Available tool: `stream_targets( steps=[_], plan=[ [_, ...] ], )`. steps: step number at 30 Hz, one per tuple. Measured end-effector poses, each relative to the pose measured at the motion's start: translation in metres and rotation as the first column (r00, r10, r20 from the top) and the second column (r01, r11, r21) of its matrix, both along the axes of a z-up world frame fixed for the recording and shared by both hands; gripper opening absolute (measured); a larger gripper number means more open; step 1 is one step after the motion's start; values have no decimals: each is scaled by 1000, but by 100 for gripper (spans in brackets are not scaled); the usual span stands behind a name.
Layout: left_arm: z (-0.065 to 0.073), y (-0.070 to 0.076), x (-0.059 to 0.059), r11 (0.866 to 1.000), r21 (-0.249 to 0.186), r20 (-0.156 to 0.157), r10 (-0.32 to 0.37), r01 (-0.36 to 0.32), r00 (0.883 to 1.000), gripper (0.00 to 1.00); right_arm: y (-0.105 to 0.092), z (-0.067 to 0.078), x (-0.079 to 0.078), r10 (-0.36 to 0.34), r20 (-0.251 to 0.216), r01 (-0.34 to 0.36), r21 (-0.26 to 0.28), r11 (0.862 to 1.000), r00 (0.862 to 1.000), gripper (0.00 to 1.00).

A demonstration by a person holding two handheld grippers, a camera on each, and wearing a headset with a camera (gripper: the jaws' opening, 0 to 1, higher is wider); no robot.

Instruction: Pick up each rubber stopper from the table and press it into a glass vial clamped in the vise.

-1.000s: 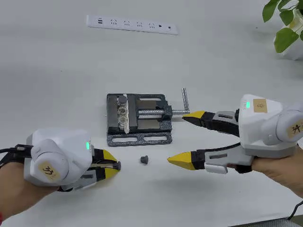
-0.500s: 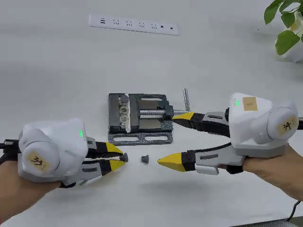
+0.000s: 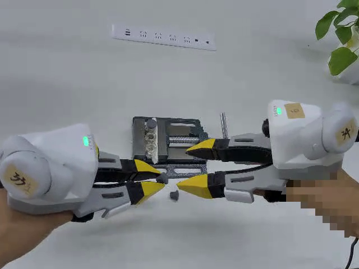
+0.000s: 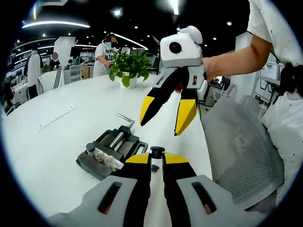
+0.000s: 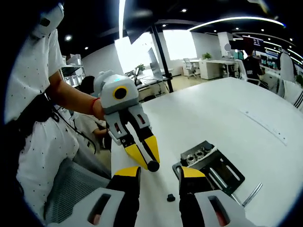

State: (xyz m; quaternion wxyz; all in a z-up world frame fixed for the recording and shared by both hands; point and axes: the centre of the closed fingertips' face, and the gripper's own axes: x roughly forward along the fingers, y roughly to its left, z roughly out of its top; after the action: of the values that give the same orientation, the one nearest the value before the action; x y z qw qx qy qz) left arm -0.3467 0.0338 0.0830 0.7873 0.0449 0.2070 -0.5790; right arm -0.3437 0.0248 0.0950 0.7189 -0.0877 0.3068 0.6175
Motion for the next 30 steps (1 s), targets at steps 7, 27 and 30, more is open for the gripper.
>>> stream_targets(
  steps=[7,27,30],
  plan=[
    [12,-4,-2,999,-33,-21,-11,11,1000,6,4,3,-6,49,-12,-49,9,999,999,19],
    [22,-9,-13,995,-75,-86,-76,69,993,6,12,12,-23,150,-16,-150,24,988,989,8],
    [23,-9,-13,994,-78,-88,-86,80,992,5,13,13,-24,153,-20,-153,28,988,988,9]
  ],
)
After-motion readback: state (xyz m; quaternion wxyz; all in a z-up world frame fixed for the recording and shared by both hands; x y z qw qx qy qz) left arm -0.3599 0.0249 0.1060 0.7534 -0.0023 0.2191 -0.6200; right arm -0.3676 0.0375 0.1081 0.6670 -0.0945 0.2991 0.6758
